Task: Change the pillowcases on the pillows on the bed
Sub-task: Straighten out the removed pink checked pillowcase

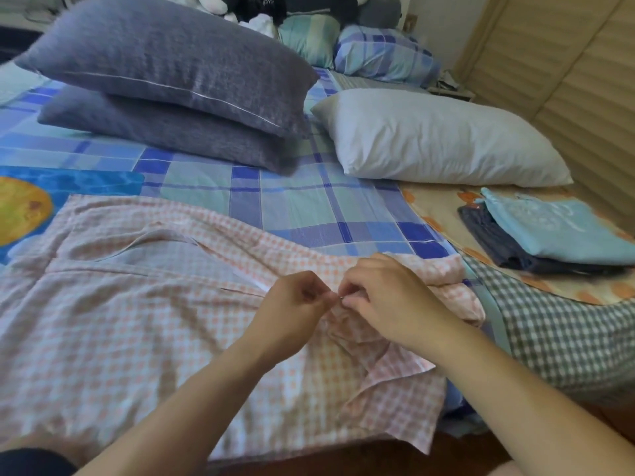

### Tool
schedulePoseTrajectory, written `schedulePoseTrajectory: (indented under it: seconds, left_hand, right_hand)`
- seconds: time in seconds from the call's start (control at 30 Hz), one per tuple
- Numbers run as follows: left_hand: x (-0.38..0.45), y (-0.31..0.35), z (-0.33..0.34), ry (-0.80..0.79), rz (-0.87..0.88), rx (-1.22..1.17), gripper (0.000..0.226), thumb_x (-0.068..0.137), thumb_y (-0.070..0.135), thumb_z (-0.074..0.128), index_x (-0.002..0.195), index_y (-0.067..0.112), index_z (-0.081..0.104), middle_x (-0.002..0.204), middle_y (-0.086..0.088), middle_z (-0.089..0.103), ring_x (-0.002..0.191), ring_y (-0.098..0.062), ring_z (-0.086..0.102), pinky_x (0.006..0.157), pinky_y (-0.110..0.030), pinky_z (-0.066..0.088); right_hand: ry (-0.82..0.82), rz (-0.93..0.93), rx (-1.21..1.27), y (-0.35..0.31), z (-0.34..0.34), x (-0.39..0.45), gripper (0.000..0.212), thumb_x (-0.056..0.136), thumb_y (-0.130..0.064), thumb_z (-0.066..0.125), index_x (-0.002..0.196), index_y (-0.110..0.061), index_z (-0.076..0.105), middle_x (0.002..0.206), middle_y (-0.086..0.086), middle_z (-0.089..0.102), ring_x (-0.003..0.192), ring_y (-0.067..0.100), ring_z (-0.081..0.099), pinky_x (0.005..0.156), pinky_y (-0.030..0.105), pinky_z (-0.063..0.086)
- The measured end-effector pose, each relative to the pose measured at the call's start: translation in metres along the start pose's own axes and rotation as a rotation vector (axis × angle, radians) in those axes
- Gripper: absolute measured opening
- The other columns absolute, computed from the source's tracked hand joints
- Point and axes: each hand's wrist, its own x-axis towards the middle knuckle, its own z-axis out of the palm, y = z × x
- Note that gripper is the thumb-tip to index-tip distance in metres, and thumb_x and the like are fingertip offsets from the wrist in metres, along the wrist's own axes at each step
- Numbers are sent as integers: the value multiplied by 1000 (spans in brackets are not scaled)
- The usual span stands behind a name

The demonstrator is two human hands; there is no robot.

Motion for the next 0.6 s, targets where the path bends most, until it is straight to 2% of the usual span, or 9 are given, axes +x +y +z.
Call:
schedulePoseTrajectory:
  seconds: [0.07, 0.17, 0.3, 0.43, 0.5, 0.6]
  left_hand:
    - [0, 2, -2, 3, -72, -71, 15, 91, 22, 71, 77, 16, 70, 78, -4, 74, 73, -14, 67, 72, -33, 50]
    - [3, 3, -4, -3, -166, -171, 16, 90, 21, 72, 77, 11, 71, 85, -13, 75, 75, -17, 66, 73, -33, 46]
    - [2, 4, -5, -15, -201, -212, 16, 89, 21, 74, 76, 12, 70, 83, -12, 75, 75, -17, 65, 76, -33, 46]
    - [3, 6, -5, 137, -155, -107, 15, 89, 20, 70, 76, 13, 70, 70, -3, 70, 63, -9, 59, 63, -27, 43]
    - [5, 6, -7, 191, -137, -85, 15, 89, 19, 69, 75, 15, 69, 65, 5, 67, 59, -8, 57, 61, -27, 43]
    - [2, 4, -6, 100, -105, -83, 14, 90, 19, 70, 76, 16, 71, 70, 1, 72, 63, -12, 63, 64, -29, 48]
  right_hand:
    - [59, -41, -35, -2, 1, -1, 4, 87, -27, 73, 86, -24, 70, 91, -12, 59, 95, 12, 48, 82, 34, 46]
    - [86, -57, -60, -4, 4, -4, 8, 86, -24, 74, 82, -22, 67, 88, -12, 59, 93, 13, 49, 79, 34, 47]
    - [100, -95, -88, -2, 4, -6, 12, 89, -22, 71, 80, -21, 63, 83, -10, 57, 87, 15, 48, 74, 37, 48]
    - [124, -184, -149, -5, -1, -6, 8, 92, -17, 65, 85, -20, 64, 85, -7, 54, 85, 20, 48, 71, 39, 47]
    - [79, -238, -167, -5, -6, -9, 8, 91, -14, 65, 85, -21, 65, 88, -7, 53, 89, 19, 47, 74, 35, 45]
    - [-31, -264, -214, -2, -9, -17, 5, 88, -23, 70, 84, -25, 69, 97, -10, 52, 97, 14, 44, 81, 25, 39]
